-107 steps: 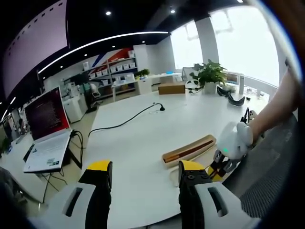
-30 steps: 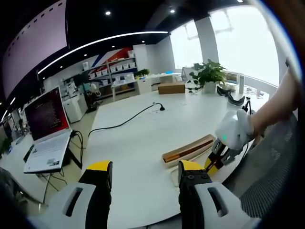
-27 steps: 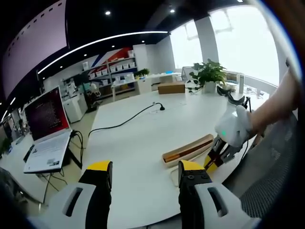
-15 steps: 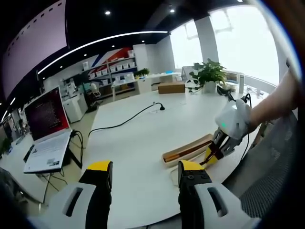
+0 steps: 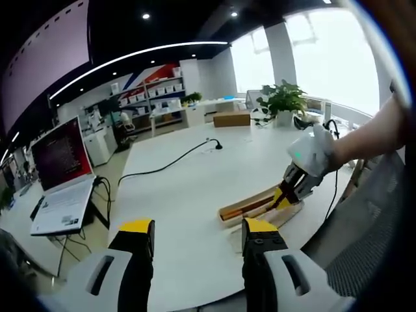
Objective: Arrange the utensils inside the cutlery case until each visible utensil rests in its matching compartment.
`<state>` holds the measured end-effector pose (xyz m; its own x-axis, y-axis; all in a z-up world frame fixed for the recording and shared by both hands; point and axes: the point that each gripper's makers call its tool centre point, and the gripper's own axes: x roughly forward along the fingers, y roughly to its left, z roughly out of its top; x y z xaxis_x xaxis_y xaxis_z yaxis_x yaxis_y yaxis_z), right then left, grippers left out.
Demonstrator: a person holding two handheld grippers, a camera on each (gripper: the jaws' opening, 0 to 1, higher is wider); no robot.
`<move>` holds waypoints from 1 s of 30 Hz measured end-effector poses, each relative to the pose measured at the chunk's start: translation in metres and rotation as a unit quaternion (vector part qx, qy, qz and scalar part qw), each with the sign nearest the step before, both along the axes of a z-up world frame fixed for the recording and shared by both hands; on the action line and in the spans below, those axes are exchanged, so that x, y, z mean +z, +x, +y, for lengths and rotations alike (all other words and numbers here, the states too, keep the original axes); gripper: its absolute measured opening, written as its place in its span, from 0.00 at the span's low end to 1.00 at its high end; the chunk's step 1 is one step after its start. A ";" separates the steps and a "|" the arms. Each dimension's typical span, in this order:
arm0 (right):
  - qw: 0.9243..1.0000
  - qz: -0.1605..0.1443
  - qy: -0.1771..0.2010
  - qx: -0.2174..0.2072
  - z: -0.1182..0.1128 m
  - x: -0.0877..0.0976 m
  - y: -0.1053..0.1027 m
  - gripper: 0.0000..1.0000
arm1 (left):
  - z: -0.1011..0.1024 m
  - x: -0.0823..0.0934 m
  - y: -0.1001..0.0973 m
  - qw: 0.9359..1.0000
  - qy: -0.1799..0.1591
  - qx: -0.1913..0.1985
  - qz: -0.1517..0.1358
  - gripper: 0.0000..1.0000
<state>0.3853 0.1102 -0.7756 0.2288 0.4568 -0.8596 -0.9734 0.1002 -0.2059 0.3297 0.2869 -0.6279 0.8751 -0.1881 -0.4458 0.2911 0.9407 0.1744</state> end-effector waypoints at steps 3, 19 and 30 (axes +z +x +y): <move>1.000 -0.006 -0.001 -0.004 -0.001 0.004 0.007 0.01 | 0.000 0.000 0.000 1.000 0.000 0.000 0.000 0.55; 0.999 -0.028 -0.020 0.010 0.004 0.006 0.028 0.01 | 0.000 0.002 -0.001 1.000 -0.002 -0.001 -0.001 0.54; 0.999 -0.024 -0.039 0.014 0.001 -0.005 0.038 0.01 | -0.002 0.001 -0.001 1.000 -0.005 -0.007 -0.001 0.52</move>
<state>0.4235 0.1112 -0.7807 0.2587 0.3946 -0.8817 -0.9645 0.0555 -0.2581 0.3292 0.2852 -0.6268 0.8734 -0.2041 -0.4421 0.3031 0.9384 0.1656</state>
